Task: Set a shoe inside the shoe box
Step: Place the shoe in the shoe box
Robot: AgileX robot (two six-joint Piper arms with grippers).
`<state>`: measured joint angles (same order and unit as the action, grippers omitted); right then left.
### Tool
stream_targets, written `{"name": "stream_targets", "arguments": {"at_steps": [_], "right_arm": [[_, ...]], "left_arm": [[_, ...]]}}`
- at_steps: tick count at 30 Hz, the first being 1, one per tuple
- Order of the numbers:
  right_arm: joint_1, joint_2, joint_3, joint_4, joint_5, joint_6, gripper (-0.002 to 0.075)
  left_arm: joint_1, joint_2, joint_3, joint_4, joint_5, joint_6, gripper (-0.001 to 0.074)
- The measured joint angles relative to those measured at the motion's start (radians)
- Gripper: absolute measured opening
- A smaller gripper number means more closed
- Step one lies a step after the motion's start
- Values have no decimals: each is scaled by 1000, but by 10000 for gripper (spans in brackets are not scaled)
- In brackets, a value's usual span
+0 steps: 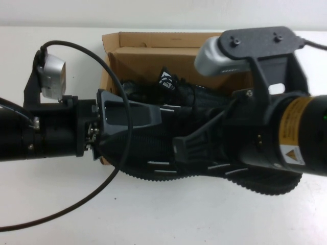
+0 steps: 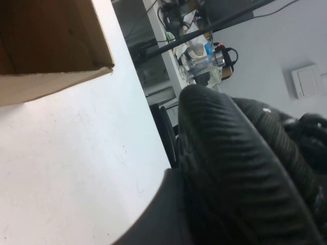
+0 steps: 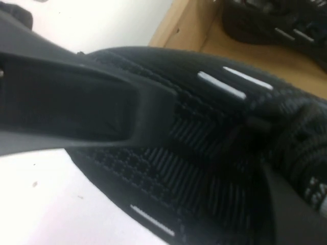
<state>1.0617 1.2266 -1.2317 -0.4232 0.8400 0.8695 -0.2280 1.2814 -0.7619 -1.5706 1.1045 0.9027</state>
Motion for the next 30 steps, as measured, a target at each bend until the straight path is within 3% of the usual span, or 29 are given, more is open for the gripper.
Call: {"name": "stream_targets", "arguments": {"at_steps": [15, 17, 18, 21, 22, 25, 30], "right_arm": [[2, -103, 0, -105, 191, -34, 0], [2, -109, 0, -131, 204, -35, 0], [2, -113, 0, -145, 209, -35, 0], [2, -119, 0, -183, 222, -35, 0], [2, -121, 0, -192, 222, -35, 0], [2, -128, 0, -213, 222, -37, 0], [-60, -128, 0, -187, 166, -72, 0]], "left_arm": [[0, 0, 0, -75, -35, 63, 660], [0, 0, 0, -66, -49, 71, 593], [0, 0, 0, -53, -57, 73, 519], [0, 0, 0, -8, -70, 93, 201], [0, 0, 0, 0, -70, 108, 132], [0, 0, 0, 6, -70, 136, 38], [0, -14, 0, 72, -134, 152, 4]]}}
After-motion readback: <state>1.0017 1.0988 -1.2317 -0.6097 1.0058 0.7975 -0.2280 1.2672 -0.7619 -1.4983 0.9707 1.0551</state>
